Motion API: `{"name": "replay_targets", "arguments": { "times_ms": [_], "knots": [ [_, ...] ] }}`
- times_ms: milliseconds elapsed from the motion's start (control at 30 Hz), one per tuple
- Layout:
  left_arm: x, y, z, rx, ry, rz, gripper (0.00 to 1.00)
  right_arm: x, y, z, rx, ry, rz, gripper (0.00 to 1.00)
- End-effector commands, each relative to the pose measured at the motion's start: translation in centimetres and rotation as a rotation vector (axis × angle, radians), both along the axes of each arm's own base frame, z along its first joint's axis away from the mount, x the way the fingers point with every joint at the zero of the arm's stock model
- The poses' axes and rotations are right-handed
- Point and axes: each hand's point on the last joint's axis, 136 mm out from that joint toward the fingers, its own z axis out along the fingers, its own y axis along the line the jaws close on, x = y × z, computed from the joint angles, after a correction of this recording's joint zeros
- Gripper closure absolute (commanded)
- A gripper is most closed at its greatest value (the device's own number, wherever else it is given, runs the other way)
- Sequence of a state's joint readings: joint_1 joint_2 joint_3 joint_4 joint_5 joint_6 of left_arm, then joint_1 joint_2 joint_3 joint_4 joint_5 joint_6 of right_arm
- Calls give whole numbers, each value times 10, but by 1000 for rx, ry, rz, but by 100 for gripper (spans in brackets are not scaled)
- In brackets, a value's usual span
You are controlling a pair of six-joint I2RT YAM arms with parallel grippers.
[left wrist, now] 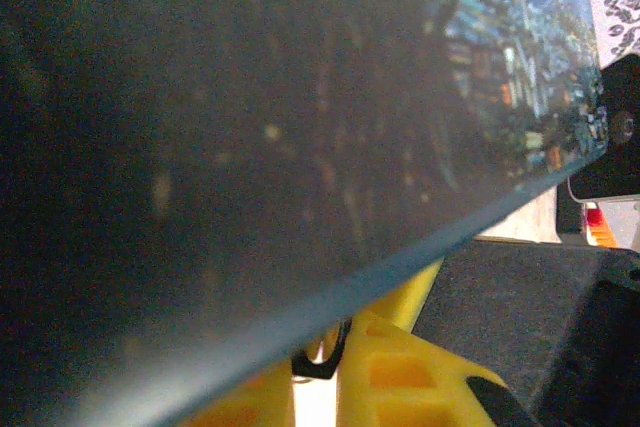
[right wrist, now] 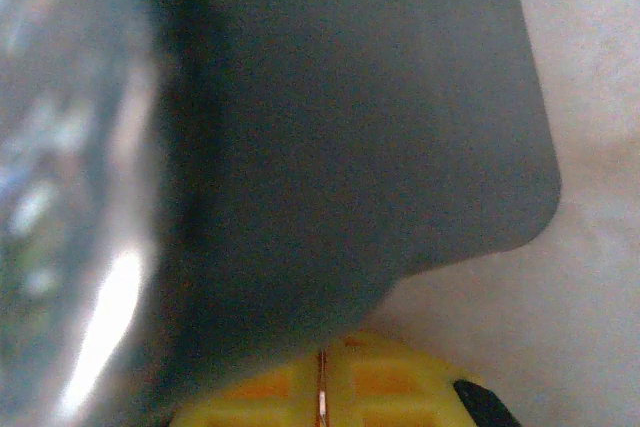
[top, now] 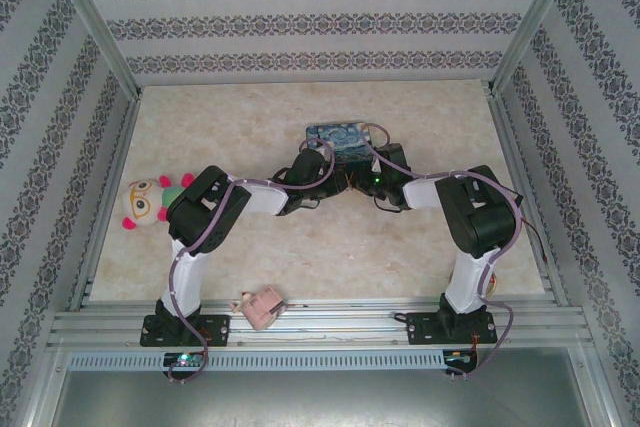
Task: Unlock the padlock with the key
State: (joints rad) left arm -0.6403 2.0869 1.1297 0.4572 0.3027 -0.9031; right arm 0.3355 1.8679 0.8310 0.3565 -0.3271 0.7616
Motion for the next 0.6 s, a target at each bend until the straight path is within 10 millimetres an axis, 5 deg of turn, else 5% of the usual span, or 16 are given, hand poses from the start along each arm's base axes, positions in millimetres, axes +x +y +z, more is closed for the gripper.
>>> {"name": "replay_targets", "arguments": {
  "times_ms": [0, 300, 567],
  "knots": [
    [0, -4, 8, -20, -32, -9, 96, -2, 3, 10, 41, -21, 13, 89],
    [-11, -3, 42, -78, -29, -57, 100, -31, -27, 29, 19, -58, -32, 88],
    [-17, -7, 62, -174, 5, -117, 100, -61, -31, 39, 203, -30, -83, 79]
  ]
}}
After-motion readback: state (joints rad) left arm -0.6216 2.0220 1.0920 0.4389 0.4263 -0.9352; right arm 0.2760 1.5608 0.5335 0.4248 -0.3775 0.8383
